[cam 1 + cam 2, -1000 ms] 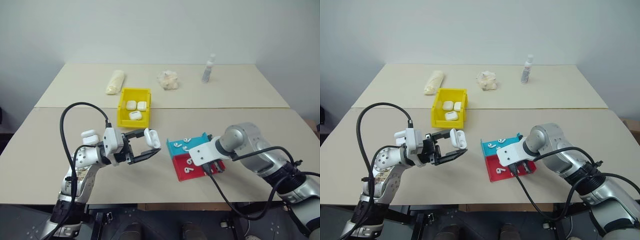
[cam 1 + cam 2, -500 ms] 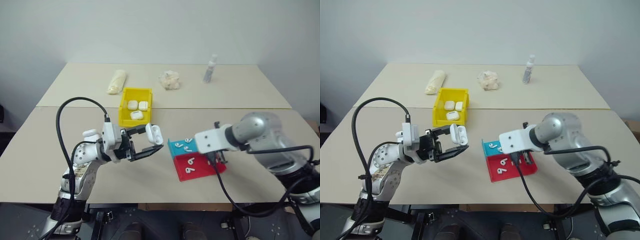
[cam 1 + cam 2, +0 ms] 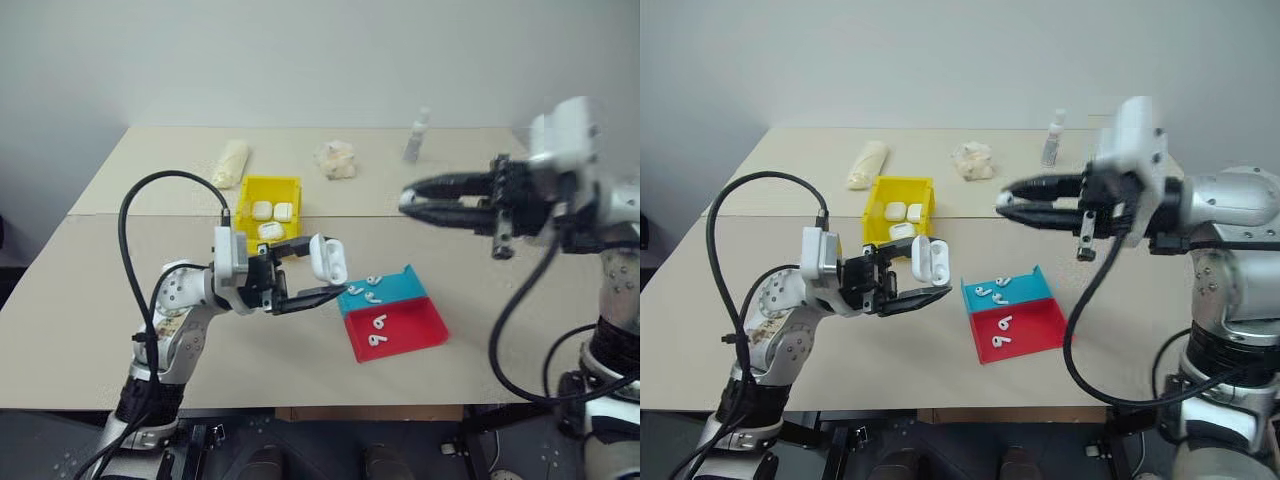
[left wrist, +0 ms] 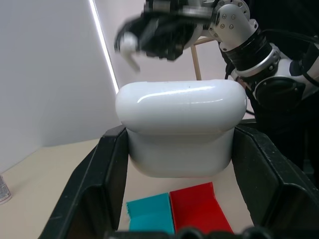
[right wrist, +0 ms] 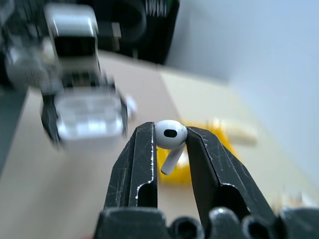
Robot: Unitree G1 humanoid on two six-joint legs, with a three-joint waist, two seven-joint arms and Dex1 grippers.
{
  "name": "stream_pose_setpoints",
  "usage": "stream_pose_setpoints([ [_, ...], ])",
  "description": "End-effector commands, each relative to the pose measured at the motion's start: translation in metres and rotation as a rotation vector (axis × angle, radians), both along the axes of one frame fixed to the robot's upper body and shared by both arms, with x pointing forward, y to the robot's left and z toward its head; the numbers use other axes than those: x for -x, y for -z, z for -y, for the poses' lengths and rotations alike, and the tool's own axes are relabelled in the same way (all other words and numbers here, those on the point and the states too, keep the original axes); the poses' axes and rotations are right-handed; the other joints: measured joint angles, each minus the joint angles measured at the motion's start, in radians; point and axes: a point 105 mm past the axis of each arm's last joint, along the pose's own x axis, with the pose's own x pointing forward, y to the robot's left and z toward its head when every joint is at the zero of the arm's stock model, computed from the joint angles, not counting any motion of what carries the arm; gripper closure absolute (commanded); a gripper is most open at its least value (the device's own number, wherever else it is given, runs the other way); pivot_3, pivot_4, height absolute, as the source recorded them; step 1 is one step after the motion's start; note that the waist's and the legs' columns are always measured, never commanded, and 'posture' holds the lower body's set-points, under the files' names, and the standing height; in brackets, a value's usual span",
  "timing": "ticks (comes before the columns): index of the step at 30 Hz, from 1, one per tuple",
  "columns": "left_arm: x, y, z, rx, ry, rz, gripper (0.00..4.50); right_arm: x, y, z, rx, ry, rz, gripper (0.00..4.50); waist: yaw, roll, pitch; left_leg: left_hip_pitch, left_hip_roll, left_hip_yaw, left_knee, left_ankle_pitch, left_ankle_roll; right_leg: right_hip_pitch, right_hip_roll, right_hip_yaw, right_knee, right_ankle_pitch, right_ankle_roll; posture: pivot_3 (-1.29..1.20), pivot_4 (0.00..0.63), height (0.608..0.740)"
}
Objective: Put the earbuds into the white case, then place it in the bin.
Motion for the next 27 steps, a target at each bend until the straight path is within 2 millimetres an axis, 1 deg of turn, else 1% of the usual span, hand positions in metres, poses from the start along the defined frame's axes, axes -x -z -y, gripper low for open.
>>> stream_pose_setpoints([
  [1,0.008,-0.013,0.013,0.011,0.038,0.047,1.72,0.016,-0.008,-0.004,-0.100,-0.107,0.074,3.68,0.000,0.000,0.000,0.000,0.000,0.000,0.000,0.000,0.000,0.000,0.000,0.000,0.000,0.000,0.000,0.00,0.150,0.740],
  [5,0.010,-0.018,0.016,0.008,0.030,0.045,1.72,0.018,0.002,-0.015,-0.129,-0.201,0.062,3.68,0.000,0.000,0.000,0.000,0.000,0.000,0.000,0.000,0.000,0.000,0.000,0.000,0.000,0.000,0.000,0.00,0.150,0.740],
  [8,0.013,-0.018,0.016,0.008,0.029,0.046,1.72,0.017,0.010,-0.025,-0.139,-0.240,0.070,3.68,-0.004,0.000,0.000,0.000,0.000,0.000,0.000,0.000,0.000,0.000,0.000,0.000,0.000,0.000,0.000,0.00,0.150,0.740],
  [11,0.014,-0.018,0.016,0.014,0.028,0.047,1.72,0.014,0.017,-0.029,-0.130,-0.254,0.087,3.68,-0.004,0.000,0.000,0.000,0.000,0.000,0.000,0.000,0.000,-0.001,0.001,0.000,0.000,0.000,0.000,0.00,0.150,0.740],
  [17,0.015,-0.018,0.017,0.018,0.026,0.042,1.72,0.007,0.028,-0.034,-0.115,-0.270,0.097,3.68,-0.002,0.000,0.000,0.000,0.000,0.000,0.000,0.000,0.000,0.000,0.001,0.000,0.000,0.000,0.000,0.00,0.150,0.740],
  [27,0.016,-0.018,0.016,0.022,0.026,0.045,1.72,0.001,0.037,-0.035,-0.105,-0.253,0.118,3.68,-0.001,0.000,0.000,0.000,0.000,0.000,0.000,0.000,0.000,0.000,0.001,0.000,-0.001,0.000,0.000,0.00,0.150,0.740],
])
